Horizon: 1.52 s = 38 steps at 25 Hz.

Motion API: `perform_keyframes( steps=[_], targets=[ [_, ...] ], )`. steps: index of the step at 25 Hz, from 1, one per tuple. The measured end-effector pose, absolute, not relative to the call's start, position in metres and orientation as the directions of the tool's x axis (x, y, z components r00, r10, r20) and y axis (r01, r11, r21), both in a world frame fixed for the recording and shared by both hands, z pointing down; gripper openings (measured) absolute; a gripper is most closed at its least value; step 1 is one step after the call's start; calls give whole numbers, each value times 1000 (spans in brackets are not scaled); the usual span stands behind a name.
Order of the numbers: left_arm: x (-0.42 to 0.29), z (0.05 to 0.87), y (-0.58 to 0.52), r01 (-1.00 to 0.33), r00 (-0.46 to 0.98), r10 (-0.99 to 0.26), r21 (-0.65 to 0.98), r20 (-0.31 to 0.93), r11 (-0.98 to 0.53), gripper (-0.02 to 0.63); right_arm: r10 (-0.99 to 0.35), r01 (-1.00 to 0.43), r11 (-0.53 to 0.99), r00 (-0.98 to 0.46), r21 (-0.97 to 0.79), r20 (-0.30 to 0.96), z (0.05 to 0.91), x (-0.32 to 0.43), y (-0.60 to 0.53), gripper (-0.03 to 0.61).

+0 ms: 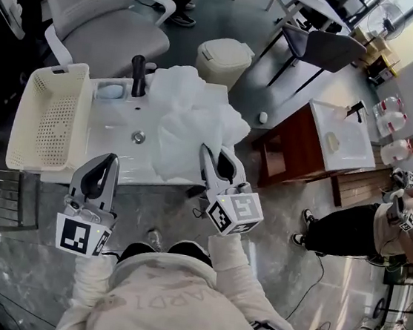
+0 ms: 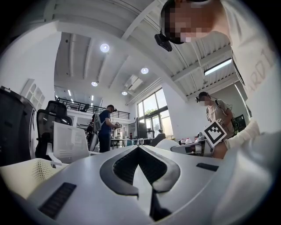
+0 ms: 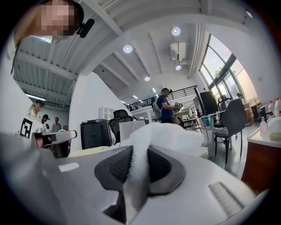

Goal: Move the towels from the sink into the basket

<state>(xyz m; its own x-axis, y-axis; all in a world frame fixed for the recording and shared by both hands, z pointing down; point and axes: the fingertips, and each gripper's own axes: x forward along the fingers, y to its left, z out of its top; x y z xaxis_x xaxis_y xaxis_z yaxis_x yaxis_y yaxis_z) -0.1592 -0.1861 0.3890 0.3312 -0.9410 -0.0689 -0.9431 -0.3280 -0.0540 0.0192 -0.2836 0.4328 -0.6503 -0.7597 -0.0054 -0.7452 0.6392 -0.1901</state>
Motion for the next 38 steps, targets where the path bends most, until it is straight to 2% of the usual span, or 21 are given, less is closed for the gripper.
perform_keyframes(
  steps=[11,26,38],
  targets=[
    [-184,382,-160,-974,224,-971,-65,-82,-219,5,-687,-668,720,-725,-186,-53,413,-22,-274,84],
    [-214,364,-129,-998,-4,-994,-67,-105,11,5,-490,-472,868,-864,-153,-113,378,-93,-279,84],
    [-238,358,-95,-989,-126,-986,-69,-108,134,5,-353,-333,932,-924,-145,-144,351,-157,-270,86]
  ],
)
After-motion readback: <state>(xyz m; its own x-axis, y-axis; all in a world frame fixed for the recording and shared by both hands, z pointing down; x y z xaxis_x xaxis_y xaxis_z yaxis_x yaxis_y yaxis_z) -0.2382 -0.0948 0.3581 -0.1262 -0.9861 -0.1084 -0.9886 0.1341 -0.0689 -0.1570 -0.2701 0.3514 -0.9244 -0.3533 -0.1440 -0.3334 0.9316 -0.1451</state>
